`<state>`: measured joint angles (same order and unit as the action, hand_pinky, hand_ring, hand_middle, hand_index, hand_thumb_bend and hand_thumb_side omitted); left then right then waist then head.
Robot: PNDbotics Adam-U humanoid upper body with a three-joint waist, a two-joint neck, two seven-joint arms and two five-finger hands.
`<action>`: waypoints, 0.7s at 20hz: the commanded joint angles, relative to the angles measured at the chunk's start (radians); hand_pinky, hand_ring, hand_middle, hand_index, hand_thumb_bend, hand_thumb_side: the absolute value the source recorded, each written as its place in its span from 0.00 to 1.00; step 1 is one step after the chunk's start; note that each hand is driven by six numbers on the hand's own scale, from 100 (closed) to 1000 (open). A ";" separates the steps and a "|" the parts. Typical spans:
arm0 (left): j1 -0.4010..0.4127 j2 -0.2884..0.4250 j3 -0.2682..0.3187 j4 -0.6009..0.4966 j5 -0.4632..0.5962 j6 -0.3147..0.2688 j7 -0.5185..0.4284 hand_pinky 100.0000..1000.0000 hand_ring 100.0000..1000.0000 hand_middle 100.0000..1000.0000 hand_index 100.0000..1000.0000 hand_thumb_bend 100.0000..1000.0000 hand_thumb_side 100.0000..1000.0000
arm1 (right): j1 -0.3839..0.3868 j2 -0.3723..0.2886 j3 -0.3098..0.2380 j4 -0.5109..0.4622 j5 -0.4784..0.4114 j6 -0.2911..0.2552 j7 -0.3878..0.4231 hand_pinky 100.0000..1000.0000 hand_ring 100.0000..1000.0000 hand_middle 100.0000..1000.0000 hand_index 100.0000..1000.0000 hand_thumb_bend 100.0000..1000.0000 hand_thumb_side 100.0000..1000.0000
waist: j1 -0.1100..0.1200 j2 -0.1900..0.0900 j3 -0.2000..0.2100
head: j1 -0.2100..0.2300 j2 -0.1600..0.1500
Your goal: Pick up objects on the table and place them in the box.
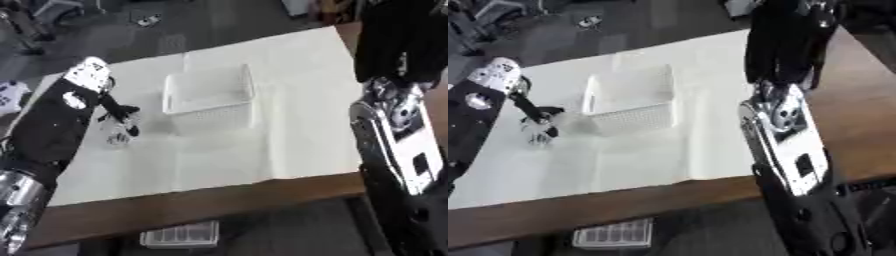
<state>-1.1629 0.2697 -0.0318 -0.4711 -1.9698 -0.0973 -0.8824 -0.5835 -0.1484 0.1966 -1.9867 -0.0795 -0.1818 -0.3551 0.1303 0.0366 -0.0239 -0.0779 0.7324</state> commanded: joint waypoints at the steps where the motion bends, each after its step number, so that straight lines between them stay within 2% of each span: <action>1: -0.014 0.009 0.012 -0.009 -0.024 0.025 0.023 0.75 0.96 0.90 0.88 0.56 1.00 | -0.022 0.009 0.002 -0.013 -0.003 -0.004 0.006 0.22 0.38 0.43 0.76 0.07 1.00 | -0.002 -0.009 -0.003 | 0.018 -0.015; 2: -0.013 0.009 0.012 -0.007 -0.030 0.030 0.031 0.75 0.96 0.90 0.88 0.51 1.00 | -0.022 0.010 0.002 -0.013 -0.003 -0.004 0.006 0.22 0.38 0.43 0.76 0.07 1.00 | -0.001 -0.008 -0.004 | 0.021 -0.015; 9: -0.006 0.013 0.013 0.012 -0.084 0.037 0.022 0.70 0.93 0.88 0.86 0.64 1.00 | -0.023 0.011 0.003 -0.013 -0.003 -0.004 0.007 0.22 0.38 0.43 0.76 0.07 1.00 | 0.002 -0.010 -0.005 | 0.027 -0.010; 14: -0.006 0.010 0.013 0.013 -0.149 0.054 0.011 0.57 0.81 0.80 0.81 0.62 1.00 | -0.021 0.011 0.002 -0.013 -0.003 -0.002 0.008 0.22 0.38 0.43 0.76 0.07 1.00 | 0.003 -0.012 -0.004 | 0.036 -0.005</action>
<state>-1.1544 0.2648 -0.0265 -0.4483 -2.0976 -0.0489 -0.8688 -0.5838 -0.1401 0.2005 -1.9867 -0.0796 -0.1846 -0.3505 0.1363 0.0407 -0.0293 -0.0547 0.7326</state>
